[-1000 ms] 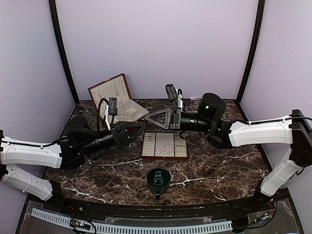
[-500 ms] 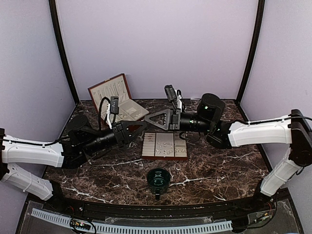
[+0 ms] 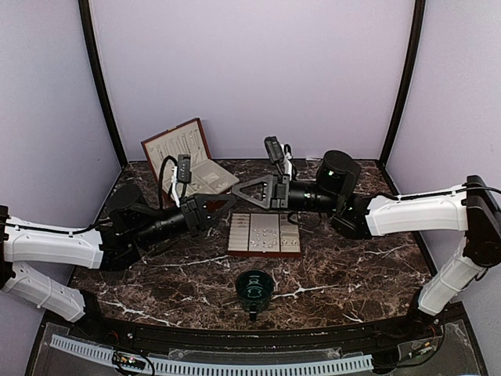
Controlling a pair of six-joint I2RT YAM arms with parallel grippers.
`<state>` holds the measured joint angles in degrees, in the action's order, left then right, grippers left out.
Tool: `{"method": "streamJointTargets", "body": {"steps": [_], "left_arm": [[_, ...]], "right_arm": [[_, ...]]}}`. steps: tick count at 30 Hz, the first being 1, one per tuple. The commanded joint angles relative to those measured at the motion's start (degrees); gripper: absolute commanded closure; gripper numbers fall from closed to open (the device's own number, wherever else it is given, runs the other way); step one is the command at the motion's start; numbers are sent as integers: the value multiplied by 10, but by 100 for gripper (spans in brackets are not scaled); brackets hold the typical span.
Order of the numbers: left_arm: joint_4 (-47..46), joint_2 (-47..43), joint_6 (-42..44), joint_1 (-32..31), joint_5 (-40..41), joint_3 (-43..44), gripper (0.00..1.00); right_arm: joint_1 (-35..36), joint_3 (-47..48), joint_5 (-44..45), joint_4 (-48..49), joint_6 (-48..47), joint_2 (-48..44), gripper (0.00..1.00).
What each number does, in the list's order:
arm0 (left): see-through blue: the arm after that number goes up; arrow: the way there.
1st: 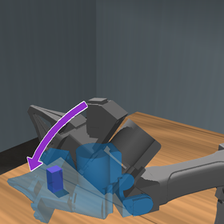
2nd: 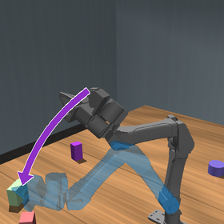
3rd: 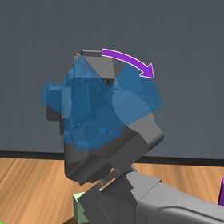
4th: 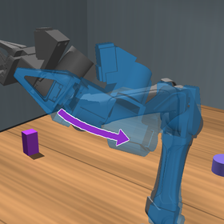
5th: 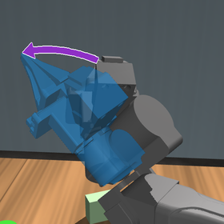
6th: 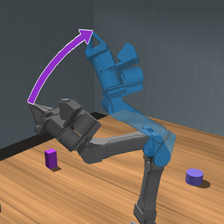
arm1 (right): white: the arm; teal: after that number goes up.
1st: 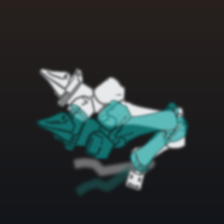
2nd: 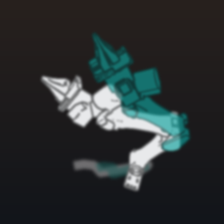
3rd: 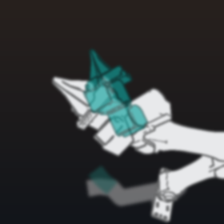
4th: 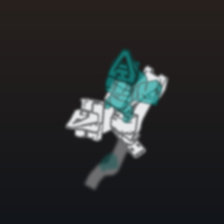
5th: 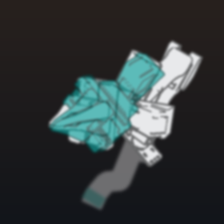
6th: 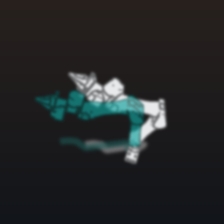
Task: Organize the mixed jewelry
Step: Pass from the right arm to the left
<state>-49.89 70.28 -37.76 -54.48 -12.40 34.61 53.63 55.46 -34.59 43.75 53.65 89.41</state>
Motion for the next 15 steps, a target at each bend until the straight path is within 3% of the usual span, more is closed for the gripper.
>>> {"method": "streamJointTargets", "body": {"steps": [1,5,10,15], "left_arm": [[9,-5,10,8,6,2,100],[39,-15,16,21,-9,-2,100],[96,-20,44,36,-61,15,100],[175,-15,110,58,-159,52,100]], "right_arm": [[6,-2,4,5,-13,-3,88],[4,3,15,-37,-41,-18,68],[-6,8,28,-94,-73,-39,54],[-16,34,41,-216,-139,-56,51]]}}
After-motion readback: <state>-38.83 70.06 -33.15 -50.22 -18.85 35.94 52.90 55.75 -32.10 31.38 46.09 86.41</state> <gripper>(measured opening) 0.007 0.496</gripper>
